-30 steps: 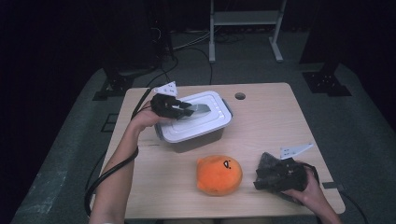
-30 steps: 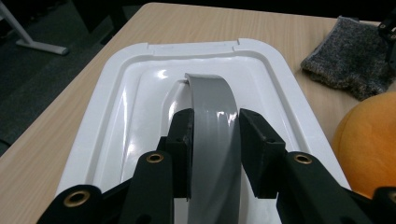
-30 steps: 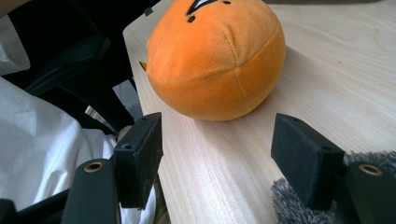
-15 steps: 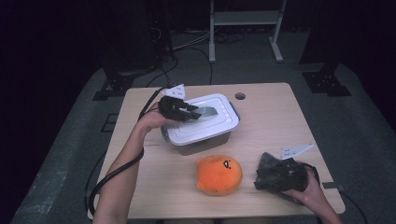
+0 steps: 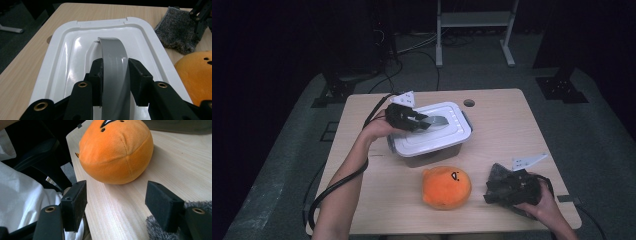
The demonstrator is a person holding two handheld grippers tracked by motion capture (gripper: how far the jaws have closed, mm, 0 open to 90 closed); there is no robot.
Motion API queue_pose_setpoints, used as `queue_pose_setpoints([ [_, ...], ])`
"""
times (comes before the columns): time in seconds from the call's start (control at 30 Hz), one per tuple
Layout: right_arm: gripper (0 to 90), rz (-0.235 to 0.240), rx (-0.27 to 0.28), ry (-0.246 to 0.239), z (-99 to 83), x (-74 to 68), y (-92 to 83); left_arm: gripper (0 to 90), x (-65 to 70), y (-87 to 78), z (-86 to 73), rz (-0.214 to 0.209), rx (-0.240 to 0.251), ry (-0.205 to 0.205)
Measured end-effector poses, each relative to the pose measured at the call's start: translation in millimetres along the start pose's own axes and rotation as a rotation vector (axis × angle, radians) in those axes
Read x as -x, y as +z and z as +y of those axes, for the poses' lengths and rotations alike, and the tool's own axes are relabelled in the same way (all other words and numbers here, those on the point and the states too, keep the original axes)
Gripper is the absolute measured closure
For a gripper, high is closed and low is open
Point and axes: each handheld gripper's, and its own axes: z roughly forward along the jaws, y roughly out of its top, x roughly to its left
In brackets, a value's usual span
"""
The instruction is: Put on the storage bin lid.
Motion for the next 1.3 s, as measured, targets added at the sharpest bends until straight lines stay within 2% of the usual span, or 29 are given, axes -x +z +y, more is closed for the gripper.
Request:
queue_pose_setpoints([
  [0.57, 32.8, 0.002, 0.000, 0.000, -0.1, 0.2, -0.3, 65.2, -0.1, 5.1, 2.9, -0.016, -0.008, 0.001],
  [0.73, 32.8, -0.001, 0.003, 0.001, -0.8, 0.2, -1.9, 58.5, 1.2, 9.0, 5.0, -0.014, -0.025, 0.001],
  [0.83, 32.8, -0.001, 0.004, 0.000, -0.8, 0.2, -2.1, 52.8, 1.8, 11.2, 7.7, -0.006, -0.017, -0.006],
  [0.93, 32.8, -0.001, 0.003, -0.002, -1.0, -0.3, -1.9, 51.0, 1.9, 12.5, 10.1, 0.002, -0.009, -0.007],
  [1.3, 32.8, 0.001, 0.000, -0.004, -0.9, -0.6, -1.2, 55.4, 3.4, 15.4, 15.1, 0.026, -0.016, 0.006],
])
